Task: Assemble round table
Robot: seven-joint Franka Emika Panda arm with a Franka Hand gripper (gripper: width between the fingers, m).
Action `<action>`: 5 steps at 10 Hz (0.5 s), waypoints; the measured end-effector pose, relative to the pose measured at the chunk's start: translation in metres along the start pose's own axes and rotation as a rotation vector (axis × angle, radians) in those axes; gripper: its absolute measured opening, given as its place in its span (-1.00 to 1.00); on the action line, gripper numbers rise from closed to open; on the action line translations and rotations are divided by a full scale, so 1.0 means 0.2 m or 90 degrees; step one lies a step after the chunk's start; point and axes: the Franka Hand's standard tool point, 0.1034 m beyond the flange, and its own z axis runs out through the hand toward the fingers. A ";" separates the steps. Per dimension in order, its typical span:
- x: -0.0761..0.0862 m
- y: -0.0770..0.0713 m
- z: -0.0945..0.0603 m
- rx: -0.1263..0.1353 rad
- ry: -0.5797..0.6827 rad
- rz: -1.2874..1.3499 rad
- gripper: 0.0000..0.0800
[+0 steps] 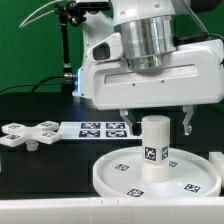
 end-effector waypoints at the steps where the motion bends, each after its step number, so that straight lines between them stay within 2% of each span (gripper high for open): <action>1: 0.00 0.00 0.00 0.000 0.000 -0.028 0.62; 2: 0.00 0.00 0.00 -0.002 0.000 -0.083 0.62; 5: 0.01 -0.01 -0.01 -0.027 0.003 -0.280 0.62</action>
Offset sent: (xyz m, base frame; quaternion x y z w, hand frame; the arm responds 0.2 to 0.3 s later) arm 0.0051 -0.0008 0.0030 -0.0422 0.0059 -0.2892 0.9563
